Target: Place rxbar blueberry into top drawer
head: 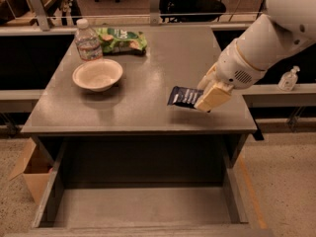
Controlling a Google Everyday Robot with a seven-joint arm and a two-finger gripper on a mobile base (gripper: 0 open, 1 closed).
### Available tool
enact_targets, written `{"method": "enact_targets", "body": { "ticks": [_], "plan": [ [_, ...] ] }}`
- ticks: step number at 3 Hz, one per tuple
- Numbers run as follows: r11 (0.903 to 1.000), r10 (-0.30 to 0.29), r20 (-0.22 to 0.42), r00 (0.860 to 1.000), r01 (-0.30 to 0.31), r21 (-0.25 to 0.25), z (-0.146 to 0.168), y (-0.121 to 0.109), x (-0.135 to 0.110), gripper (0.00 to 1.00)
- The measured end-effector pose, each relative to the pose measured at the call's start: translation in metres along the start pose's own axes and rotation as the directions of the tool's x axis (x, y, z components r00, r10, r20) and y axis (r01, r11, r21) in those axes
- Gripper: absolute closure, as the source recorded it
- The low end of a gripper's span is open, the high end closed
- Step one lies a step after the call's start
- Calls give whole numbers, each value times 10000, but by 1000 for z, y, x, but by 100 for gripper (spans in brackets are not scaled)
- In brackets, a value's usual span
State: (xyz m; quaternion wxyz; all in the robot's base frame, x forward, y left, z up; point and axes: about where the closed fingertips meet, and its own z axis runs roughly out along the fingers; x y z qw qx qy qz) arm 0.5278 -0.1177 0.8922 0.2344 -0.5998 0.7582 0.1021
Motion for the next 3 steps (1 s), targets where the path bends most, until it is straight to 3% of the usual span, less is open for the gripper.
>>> {"method": "enact_targets", "body": {
  "ticks": [1, 3],
  "plan": [
    [9985, -356, 94, 9993, 359, -418, 6, 34, -7, 100],
    [9846, -682, 42, 9977, 680, -1613, 32, 90, -14, 100]
  ]
}}
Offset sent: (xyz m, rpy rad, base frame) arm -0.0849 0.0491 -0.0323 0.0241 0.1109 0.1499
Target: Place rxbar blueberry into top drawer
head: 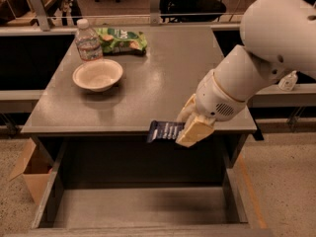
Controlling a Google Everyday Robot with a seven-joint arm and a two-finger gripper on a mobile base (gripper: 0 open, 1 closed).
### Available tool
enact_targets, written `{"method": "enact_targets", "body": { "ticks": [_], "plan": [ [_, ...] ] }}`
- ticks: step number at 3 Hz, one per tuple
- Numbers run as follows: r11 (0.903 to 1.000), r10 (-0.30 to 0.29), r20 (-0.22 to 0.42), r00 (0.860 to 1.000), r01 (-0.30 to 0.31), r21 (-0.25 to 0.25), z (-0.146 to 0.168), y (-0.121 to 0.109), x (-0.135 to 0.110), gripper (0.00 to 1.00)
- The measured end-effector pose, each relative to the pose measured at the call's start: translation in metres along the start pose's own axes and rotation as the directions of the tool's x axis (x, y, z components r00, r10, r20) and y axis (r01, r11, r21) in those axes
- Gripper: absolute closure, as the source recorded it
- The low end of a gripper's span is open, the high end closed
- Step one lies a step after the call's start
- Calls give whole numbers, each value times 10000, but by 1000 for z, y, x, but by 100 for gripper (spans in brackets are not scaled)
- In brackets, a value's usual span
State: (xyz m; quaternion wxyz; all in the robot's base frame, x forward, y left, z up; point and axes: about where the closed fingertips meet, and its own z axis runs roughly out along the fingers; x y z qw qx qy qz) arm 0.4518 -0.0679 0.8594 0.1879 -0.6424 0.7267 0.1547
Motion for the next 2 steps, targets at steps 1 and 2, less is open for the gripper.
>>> {"method": "enact_targets", "body": {
  "ticks": [1, 2],
  "plan": [
    [9983, -183, 16, 9998, 184, -558, 16, 23, -9, 100],
    [9983, -184, 16, 9998, 184, -559, 16, 24, -9, 100]
  ]
}}
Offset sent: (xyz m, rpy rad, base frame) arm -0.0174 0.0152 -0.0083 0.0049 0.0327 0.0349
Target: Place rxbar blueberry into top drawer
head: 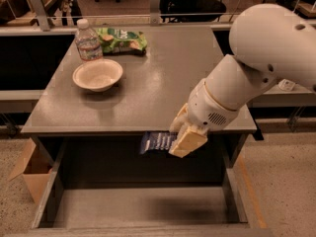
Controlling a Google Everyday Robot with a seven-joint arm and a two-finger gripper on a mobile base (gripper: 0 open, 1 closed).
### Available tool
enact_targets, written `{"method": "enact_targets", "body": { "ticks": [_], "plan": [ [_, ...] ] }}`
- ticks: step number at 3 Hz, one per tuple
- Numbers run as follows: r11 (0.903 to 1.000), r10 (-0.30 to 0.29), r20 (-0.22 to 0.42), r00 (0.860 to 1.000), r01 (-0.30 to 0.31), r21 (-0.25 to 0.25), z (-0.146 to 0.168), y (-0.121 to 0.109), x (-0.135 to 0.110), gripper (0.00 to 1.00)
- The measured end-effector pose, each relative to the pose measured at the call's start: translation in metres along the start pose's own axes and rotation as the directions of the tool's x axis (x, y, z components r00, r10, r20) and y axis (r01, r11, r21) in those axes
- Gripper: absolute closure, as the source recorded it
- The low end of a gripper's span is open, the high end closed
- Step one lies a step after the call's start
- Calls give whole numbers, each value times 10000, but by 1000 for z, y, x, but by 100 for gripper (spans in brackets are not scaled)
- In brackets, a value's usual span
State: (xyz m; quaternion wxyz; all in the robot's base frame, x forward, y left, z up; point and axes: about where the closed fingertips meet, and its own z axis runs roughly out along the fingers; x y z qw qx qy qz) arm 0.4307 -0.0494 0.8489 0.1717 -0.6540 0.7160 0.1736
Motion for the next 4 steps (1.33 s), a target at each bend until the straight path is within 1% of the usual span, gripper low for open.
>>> {"method": "enact_targets", "body": {
  "ticks": [1, 2, 3, 4],
  "plan": [
    [9994, -157, 23, 9999, 158, -293, 17, 8, 4, 100],
    [9979, -324, 128, 9994, 331, -557, 38, 17, 13, 100],
    [9968, -330, 388, 9987, 357, -717, 65, 18, 34, 100],
    [9971, -442, 464, 9979, 469, -599, 85, 14, 48, 100]
  ]
}}
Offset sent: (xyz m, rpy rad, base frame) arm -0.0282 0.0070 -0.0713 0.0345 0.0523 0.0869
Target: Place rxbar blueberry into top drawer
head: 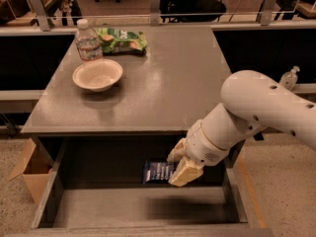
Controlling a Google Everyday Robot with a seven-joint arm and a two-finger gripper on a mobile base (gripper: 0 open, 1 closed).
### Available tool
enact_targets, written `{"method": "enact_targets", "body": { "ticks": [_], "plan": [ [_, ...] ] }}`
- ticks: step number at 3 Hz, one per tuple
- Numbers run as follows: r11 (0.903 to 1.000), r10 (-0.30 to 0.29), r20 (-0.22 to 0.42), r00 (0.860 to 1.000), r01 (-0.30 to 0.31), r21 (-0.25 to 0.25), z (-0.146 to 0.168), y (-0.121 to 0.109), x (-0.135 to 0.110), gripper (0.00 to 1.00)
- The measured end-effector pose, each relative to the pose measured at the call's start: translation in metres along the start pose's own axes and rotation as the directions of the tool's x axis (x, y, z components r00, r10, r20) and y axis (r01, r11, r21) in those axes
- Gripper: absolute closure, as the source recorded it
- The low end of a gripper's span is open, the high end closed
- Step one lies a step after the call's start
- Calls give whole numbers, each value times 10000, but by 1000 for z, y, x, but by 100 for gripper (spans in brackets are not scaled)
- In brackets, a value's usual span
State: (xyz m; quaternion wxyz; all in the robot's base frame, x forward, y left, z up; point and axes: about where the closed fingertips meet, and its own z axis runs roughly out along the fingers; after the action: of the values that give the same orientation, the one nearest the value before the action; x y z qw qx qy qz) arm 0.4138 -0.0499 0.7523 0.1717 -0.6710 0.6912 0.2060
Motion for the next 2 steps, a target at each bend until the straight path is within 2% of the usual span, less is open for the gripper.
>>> {"method": "enact_targets", "body": {
  "ticks": [2],
  "plan": [
    [9981, -553, 228, 9982, 546, 286, 34, -16, 17, 100]
  ]
}}
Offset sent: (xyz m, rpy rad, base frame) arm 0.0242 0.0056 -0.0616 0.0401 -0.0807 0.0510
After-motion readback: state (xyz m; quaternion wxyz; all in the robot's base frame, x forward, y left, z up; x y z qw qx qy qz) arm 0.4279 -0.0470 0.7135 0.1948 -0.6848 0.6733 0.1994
